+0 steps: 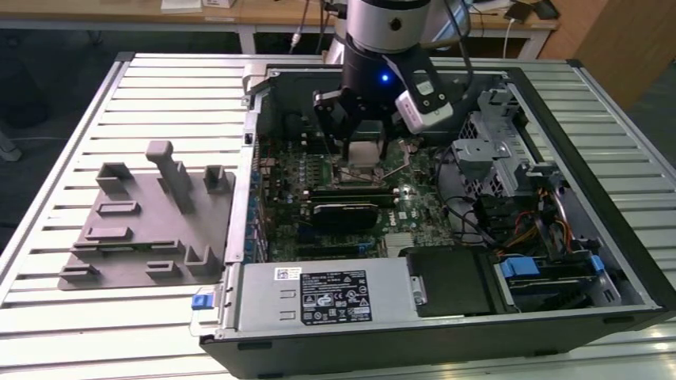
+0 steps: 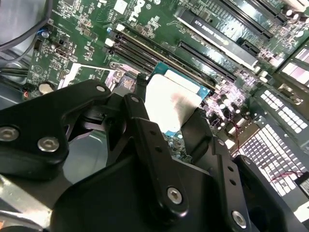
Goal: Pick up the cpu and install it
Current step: 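Pick up the cpu and move it towards the insertion slot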
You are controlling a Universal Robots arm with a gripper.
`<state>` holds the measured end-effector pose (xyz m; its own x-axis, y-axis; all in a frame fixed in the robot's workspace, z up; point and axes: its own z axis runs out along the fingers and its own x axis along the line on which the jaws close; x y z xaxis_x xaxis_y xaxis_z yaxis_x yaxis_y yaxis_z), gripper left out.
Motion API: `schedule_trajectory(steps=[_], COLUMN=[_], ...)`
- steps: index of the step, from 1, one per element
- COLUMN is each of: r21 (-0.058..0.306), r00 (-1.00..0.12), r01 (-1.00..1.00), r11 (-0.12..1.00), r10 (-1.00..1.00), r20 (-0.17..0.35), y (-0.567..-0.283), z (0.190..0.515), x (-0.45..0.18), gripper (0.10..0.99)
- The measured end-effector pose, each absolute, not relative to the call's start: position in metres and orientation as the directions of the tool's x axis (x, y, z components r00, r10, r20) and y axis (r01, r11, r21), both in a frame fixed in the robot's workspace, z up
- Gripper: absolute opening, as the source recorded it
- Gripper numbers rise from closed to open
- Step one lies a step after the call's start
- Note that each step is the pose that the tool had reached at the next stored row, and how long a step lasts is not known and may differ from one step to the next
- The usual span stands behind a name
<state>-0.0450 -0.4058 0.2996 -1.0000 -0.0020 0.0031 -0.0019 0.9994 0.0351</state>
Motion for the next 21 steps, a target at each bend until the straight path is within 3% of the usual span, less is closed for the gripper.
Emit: schedule_trajectory(steps=[21], r21=[0.035], r00=[-1.0], r01=[-0.001], r11=[0.999], r10=[-0.001], r20=[0.011], y=[-0.386], z=[0.268], x=[-0.041], gripper=[0.541])
